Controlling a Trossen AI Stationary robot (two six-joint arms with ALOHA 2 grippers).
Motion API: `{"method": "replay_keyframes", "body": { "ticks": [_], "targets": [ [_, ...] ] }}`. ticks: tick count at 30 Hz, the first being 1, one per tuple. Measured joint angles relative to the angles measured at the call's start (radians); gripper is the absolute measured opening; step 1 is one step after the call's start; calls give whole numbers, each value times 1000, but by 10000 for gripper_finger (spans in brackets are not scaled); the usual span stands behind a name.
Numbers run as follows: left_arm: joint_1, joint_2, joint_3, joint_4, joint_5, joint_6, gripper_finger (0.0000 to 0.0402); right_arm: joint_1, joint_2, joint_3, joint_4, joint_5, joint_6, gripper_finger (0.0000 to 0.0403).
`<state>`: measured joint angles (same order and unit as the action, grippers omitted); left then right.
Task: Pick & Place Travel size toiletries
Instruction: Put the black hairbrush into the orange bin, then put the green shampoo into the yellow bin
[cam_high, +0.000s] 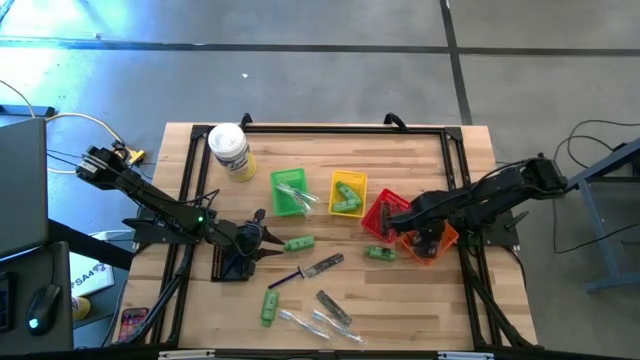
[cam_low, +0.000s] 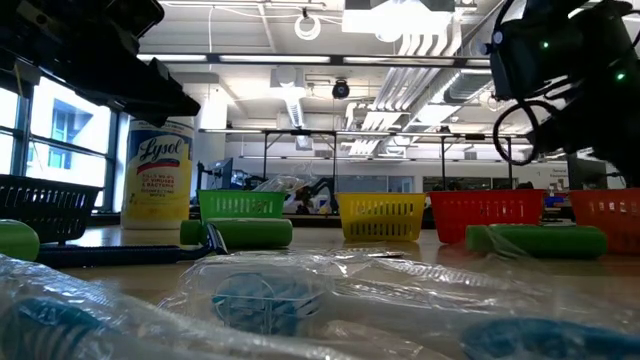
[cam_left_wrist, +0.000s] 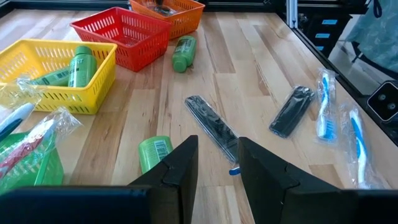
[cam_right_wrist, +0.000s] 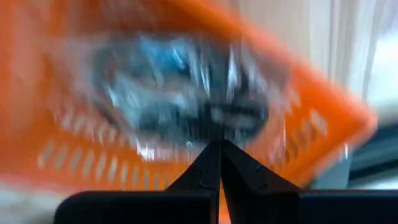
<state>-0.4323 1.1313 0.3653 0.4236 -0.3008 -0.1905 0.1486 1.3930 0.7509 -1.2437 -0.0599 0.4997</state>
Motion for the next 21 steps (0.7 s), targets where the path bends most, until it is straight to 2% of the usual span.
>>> {"method": "replay_keyframes", "body": {
  "ticks": [7, 9, 11, 14, 17, 19, 21],
  "targets": [
    [0, 0, 0, 0, 0, -1, 112, 31, 0, 113, -240, -115, 49, 4],
    [0, 0, 0, 0, 0, -1, 112, 46, -12, 160, -258, -117, 49, 3],
    [0, 0, 0, 0, 0, -1, 112, 72, -41, 216, -207, -64, 48, 3],
    [0, 0, 0, 0, 0, 0, 112, 135, -133, 265, 82, 108, 36, 3],
    [0, 0, 0, 0, 0, 1, 112, 212, -237, 239, 546, 270, -52, 3],
    [0, 0, 0, 3, 0, -5, 112, 249, -280, 187, 840, 286, -128, 3],
    [0, 0, 0, 9, -2, -7, 112, 262, -293, 128, 1100, 227, -197, 3]
  ]
}}
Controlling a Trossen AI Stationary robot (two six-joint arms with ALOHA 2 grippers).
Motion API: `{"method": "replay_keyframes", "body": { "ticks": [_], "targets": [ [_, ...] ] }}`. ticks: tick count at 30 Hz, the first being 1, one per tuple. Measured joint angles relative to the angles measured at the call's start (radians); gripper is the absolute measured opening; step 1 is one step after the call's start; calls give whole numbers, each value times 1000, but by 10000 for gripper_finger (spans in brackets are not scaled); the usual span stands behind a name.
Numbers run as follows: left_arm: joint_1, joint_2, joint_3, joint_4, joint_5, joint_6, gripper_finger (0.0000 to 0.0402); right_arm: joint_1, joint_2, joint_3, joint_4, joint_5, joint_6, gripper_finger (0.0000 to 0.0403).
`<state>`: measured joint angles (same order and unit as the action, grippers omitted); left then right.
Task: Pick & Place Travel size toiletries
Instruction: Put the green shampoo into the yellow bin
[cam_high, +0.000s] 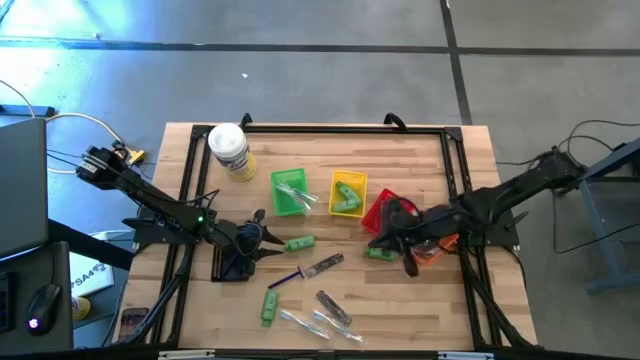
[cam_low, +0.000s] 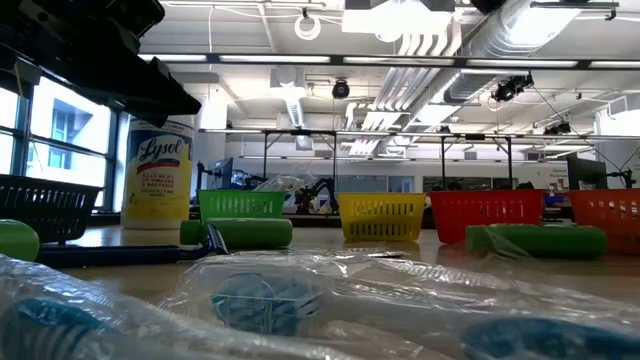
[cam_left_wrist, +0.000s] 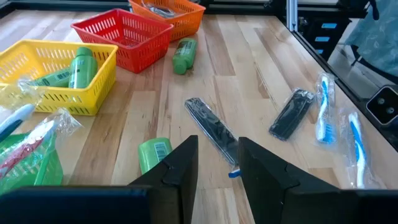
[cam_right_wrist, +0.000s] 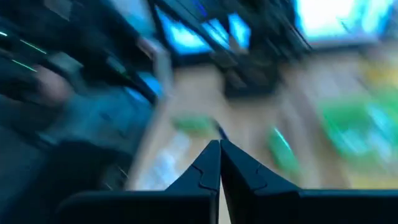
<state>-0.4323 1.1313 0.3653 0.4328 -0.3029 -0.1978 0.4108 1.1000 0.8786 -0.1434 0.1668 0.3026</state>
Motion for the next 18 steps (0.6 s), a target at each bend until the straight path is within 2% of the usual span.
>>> {"method": "replay_keyframes", "body": {
  "ticks": [3, 5, 8, 12, 18],
  "targets": [
    [0, 0, 0, 16, -3, 26, 112, 14, 7, -115, 278, -111, -51, 3],
    [0, 0, 0, 15, -4, 42, 112, 27, 38, -202, 424, -145, -69, 3],
    [0, 0, 0, 13, -4, 45, 112, 61, 79, -342, 576, -105, -61, 3],
    [0, 0, 0, 14, -7, 45, 112, 102, 125, -459, 790, 7, -32, 3],
    [0, 0, 0, 41, -114, 14, 112, 147, 206, -478, 894, 115, -75, 3]
  ]
}}
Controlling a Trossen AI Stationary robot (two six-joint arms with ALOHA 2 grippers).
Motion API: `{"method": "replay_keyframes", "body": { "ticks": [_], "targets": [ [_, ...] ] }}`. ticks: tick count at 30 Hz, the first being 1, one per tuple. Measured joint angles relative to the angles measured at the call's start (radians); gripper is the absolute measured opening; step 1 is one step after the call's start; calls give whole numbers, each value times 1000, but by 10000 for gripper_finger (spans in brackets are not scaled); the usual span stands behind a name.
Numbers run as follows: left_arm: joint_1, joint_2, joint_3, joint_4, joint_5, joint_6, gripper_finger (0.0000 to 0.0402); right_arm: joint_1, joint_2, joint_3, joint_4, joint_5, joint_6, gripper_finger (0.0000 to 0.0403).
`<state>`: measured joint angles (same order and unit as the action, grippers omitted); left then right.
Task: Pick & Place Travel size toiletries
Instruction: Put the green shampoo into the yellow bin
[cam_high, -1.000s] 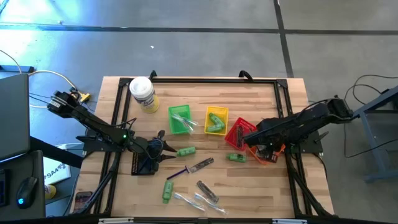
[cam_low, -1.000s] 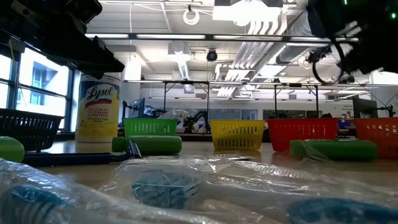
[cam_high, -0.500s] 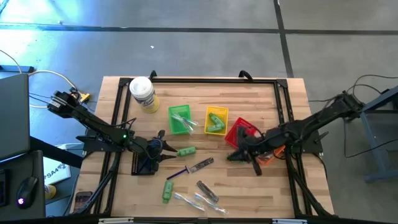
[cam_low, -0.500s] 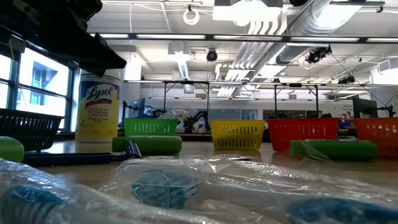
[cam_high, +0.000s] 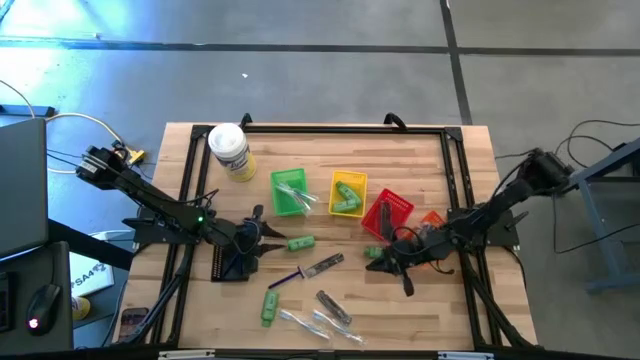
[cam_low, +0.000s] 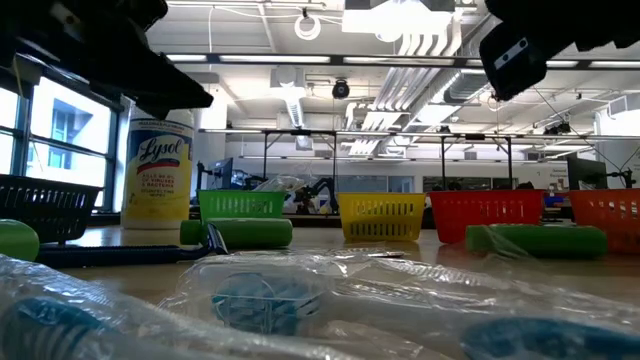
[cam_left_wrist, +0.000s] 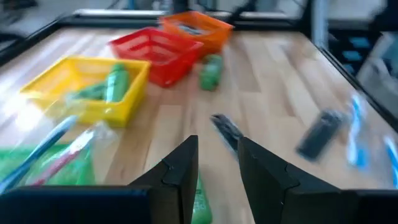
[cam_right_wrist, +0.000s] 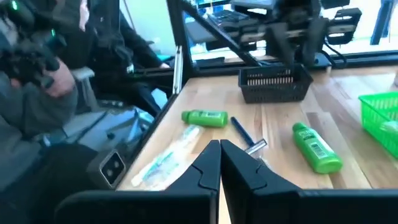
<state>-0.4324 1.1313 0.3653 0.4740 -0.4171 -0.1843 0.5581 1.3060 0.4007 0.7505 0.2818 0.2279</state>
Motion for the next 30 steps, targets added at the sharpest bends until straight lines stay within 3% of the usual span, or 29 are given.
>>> {"method": "replay_keyframes", "body": {
  "ticks": [2, 5, 8, 11, 20, 25, 30],
  "targets": [
    [0, 0, 18, -52, -44, -96, 110, 8, 38, 0, 33, -1, -27, 3],
    [21, 32, 122, -301, -36, -204, 101, 7, 90, 0, 87, -75, -47, 3],
    [44, 109, 241, -532, 35, -271, 94, 12, 129, 0, 121, -168, -57, 3],
    [55, 221, 373, -621, 139, -288, 101, 12, 143, 0, 117, -185, -57, 3],
    [99, 482, 703, -997, 180, -273, 209, 12, 143, 0, 116, -209, -60, 3],
    [183, 545, 743, -1032, 226, -273, 260, 13, 143, 0, 114, -218, -45, 3],
    [255, 587, 743, -1024, 277, -250, 278, 28, 143, 0, 111, -237, -49, 3]
  ]
}}
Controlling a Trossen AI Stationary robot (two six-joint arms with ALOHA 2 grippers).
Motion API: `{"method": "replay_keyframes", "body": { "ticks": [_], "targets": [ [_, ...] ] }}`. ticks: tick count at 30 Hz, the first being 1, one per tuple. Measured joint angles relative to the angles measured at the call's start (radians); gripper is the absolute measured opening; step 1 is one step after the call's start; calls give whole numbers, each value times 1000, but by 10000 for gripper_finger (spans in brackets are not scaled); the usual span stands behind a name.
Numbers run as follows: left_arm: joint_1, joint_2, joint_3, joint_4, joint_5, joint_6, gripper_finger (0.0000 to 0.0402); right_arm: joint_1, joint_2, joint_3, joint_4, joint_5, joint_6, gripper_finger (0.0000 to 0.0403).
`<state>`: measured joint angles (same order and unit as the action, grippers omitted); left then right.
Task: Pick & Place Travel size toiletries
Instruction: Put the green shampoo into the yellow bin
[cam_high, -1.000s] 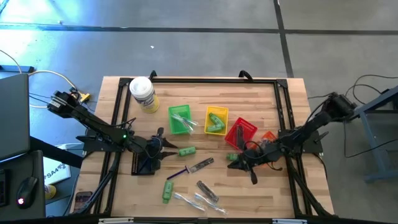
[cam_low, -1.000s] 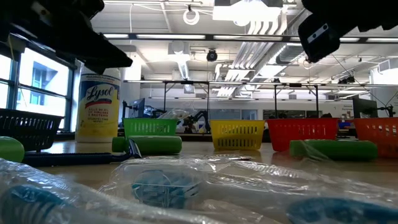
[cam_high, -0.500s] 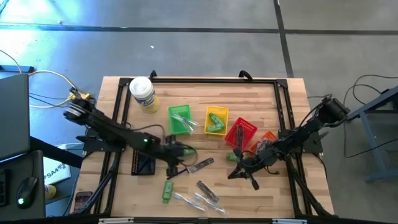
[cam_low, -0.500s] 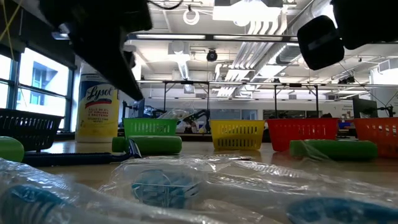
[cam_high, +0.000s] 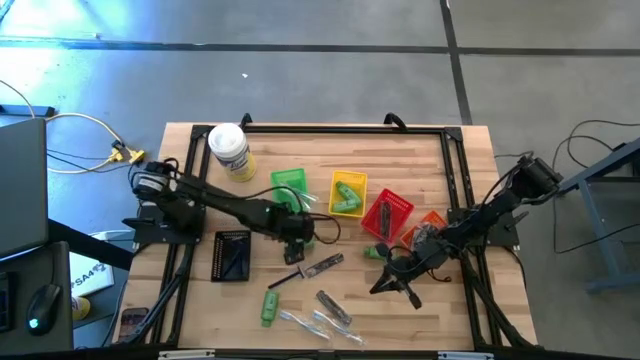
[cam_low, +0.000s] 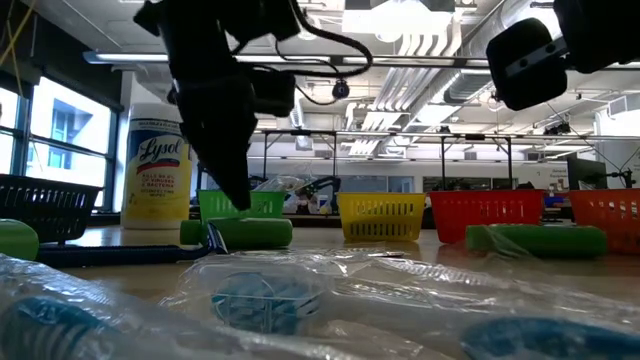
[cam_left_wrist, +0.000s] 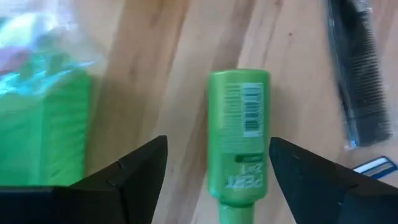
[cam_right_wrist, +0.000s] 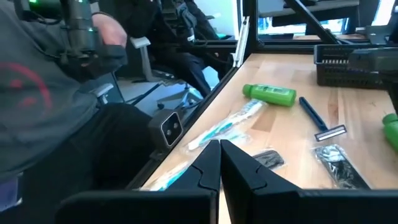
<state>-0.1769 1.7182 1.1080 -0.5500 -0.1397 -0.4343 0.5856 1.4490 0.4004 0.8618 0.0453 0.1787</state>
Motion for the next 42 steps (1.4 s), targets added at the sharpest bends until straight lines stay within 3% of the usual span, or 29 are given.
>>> {"method": "replay_keyframes", "body": {
  "ticks": [5, 19, 23, 29, 36, 42],
  "targets": [
    [35, 46, 0, 30, 62, 48, 278, 5, 0, 0, -4, 2, -14, 3],
    [33, 112, 2, 55, 54, 92, 275, 4, 0, 0, -12, 51, -19, 3],
    [33, 113, 2, 52, 66, 93, 237, 3, 0, 0, -12, 60, -19, 3],
    [33, 113, 3, 60, 75, 121, 116, 4, 0, 0, -11, 60, -19, 3],
    [10, 41, 18, 28, 85, 124, 109, 4, 0, -1, 9, 57, -19, 3],
    [-23, -34, 176, -60, 78, 187, 109, 4, 0, -1, 9, 56, -19, 3]
  ]
}}
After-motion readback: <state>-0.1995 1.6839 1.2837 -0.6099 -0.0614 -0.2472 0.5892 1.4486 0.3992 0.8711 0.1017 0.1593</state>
